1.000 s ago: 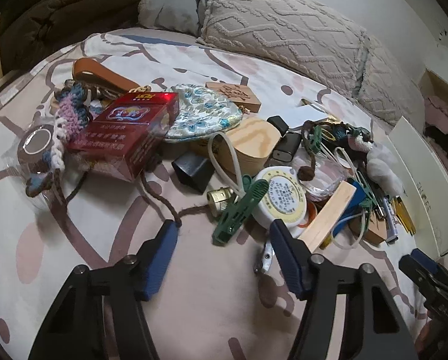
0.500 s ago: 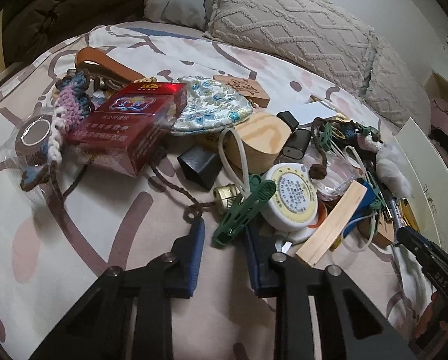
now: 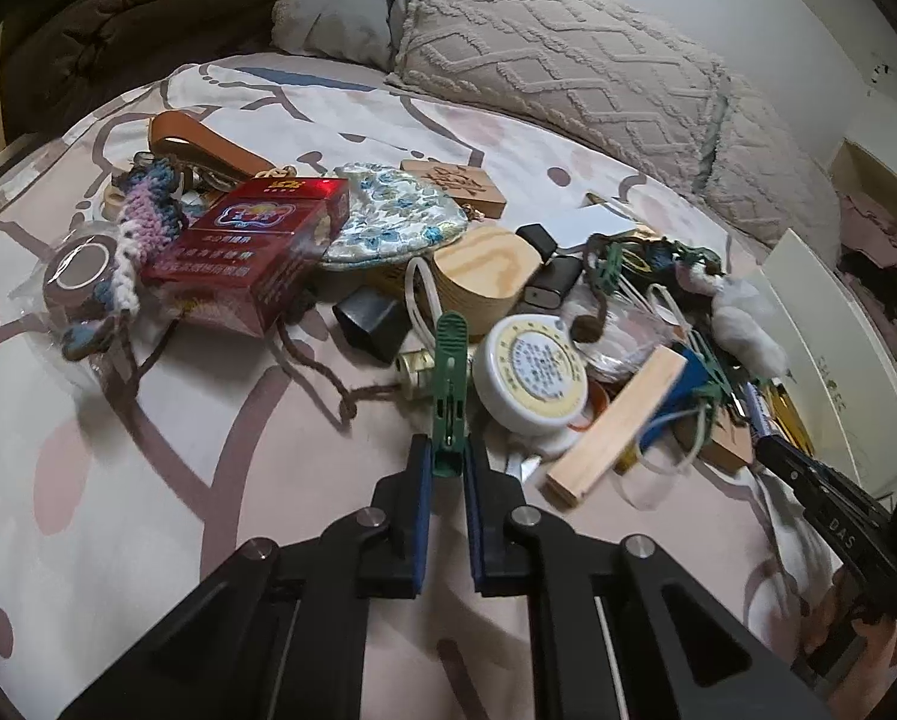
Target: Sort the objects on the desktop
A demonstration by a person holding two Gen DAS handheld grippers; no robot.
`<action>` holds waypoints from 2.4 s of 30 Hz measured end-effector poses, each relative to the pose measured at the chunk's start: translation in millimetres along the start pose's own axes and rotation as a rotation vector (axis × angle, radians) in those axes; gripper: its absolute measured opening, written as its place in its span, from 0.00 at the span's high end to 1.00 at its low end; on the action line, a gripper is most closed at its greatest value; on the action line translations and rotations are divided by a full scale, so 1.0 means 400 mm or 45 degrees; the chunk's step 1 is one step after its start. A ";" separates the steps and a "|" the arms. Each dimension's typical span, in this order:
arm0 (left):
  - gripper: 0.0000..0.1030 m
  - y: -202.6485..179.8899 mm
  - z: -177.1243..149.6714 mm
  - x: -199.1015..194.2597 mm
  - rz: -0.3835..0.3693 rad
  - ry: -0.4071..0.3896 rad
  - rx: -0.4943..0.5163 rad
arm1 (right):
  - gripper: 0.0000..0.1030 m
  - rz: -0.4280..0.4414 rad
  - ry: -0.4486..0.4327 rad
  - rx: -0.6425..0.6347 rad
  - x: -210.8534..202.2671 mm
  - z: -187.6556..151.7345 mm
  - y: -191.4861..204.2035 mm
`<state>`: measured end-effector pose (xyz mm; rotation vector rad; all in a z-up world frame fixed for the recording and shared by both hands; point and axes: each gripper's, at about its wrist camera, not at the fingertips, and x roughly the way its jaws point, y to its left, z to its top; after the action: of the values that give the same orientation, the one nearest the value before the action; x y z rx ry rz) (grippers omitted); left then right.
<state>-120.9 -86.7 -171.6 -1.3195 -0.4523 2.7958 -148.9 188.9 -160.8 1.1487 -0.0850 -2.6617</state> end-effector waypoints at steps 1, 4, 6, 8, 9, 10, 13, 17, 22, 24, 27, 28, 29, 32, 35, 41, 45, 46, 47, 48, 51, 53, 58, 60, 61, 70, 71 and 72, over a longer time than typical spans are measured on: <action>0.90 0.002 -0.003 -0.006 -0.010 0.004 -0.007 | 0.86 0.009 0.001 0.007 -0.005 -0.005 -0.003; 0.90 0.003 -0.015 -0.022 -0.038 0.014 -0.023 | 0.86 0.032 0.006 0.026 -0.015 -0.019 -0.007; 0.90 -0.003 -0.024 -0.035 -0.047 0.016 -0.016 | 0.86 0.052 0.009 0.044 -0.024 -0.028 -0.010; 0.90 -0.014 -0.034 -0.048 -0.061 0.015 0.000 | 0.86 0.074 0.013 0.060 -0.035 -0.037 -0.015; 0.90 -0.023 -0.042 -0.056 -0.075 0.015 0.011 | 0.86 0.077 0.013 0.063 -0.039 -0.041 -0.015; 0.90 -0.032 -0.051 -0.063 -0.089 0.016 0.026 | 0.86 0.086 0.014 0.069 -0.045 -0.047 -0.016; 0.90 -0.062 -0.082 -0.076 -0.125 0.034 0.102 | 0.86 0.098 0.012 0.076 -0.062 -0.062 -0.015; 0.90 -0.097 -0.119 -0.096 -0.173 0.051 0.156 | 0.86 0.095 -0.006 0.082 -0.077 -0.068 -0.016; 0.90 -0.141 -0.171 -0.120 -0.231 0.073 0.244 | 0.86 0.056 0.002 0.110 -0.071 -0.060 -0.028; 0.90 -0.156 -0.185 -0.120 -0.248 0.089 0.268 | 0.86 0.056 0.003 0.100 -0.069 -0.057 -0.027; 0.90 -0.177 -0.195 -0.120 -0.276 0.112 0.292 | 0.86 0.043 -0.004 0.059 -0.069 -0.044 -0.013; 0.90 -0.182 -0.198 -0.121 -0.280 0.117 0.298 | 0.86 0.035 -0.007 0.051 -0.068 -0.039 -0.010; 0.90 -0.187 -0.201 -0.121 -0.282 0.123 0.307 | 0.86 0.029 -0.007 0.045 -0.067 -0.034 -0.009; 0.90 -0.197 -0.210 -0.115 -0.272 0.137 0.330 | 0.86 0.027 0.002 0.045 -0.053 -0.022 -0.013; 0.90 -0.199 -0.216 -0.109 -0.248 0.144 0.344 | 0.86 0.033 0.012 0.045 -0.039 -0.013 -0.015; 0.90 -0.201 -0.220 -0.100 -0.207 0.144 0.369 | 0.85 0.030 0.049 0.010 -0.003 -0.004 0.001; 0.90 -0.201 -0.220 -0.099 -0.175 0.134 0.387 | 0.85 0.013 0.035 -0.002 0.003 -0.002 0.003; 0.90 -0.200 -0.219 -0.100 -0.161 0.129 0.390 | 0.85 0.015 0.034 0.002 0.003 -0.003 0.000; 0.90 -0.199 -0.218 -0.100 -0.150 0.126 0.392 | 0.85 0.019 0.028 0.005 0.001 -0.004 -0.002; 0.90 -0.197 -0.217 -0.101 -0.141 0.123 0.392 | 0.85 0.019 0.024 0.006 -0.001 -0.004 -0.003; 0.90 -0.186 -0.212 -0.105 -0.125 0.118 0.385 | 0.86 0.028 0.020 0.002 -0.015 -0.010 -0.001; 0.89 -0.178 -0.208 -0.106 -0.111 0.113 0.377 | 0.86 0.050 0.030 -0.002 -0.031 -0.025 0.003; 0.73 -0.166 -0.202 -0.109 -0.114 0.111 0.353 | 0.86 0.101 0.052 -0.020 -0.084 -0.067 0.016; 0.69 -0.169 -0.201 -0.112 -0.113 0.104 0.360 | 0.86 0.128 0.054 -0.021 -0.103 -0.077 0.021; 0.68 -0.169 -0.201 -0.113 -0.107 0.100 0.365 | 0.86 0.143 0.055 -0.020 -0.108 -0.079 0.024; 0.48 -0.180 -0.210 -0.114 -0.081 0.099 0.419 | 0.86 0.310 0.103 -0.111 -0.137 -0.111 0.104; 0.46 -0.184 -0.213 -0.114 -0.078 0.099 0.434 | 0.86 0.297 0.109 -0.134 -0.137 -0.114 0.113; 0.45 -0.189 -0.217 -0.114 -0.072 0.100 0.456 | 0.86 0.279 0.118 -0.162 -0.135 -0.115 0.122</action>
<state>-34.0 1.3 -169.3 -1.3032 0.0164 2.6043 -70.2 156.7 -147.0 1.1485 -0.0227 -2.3838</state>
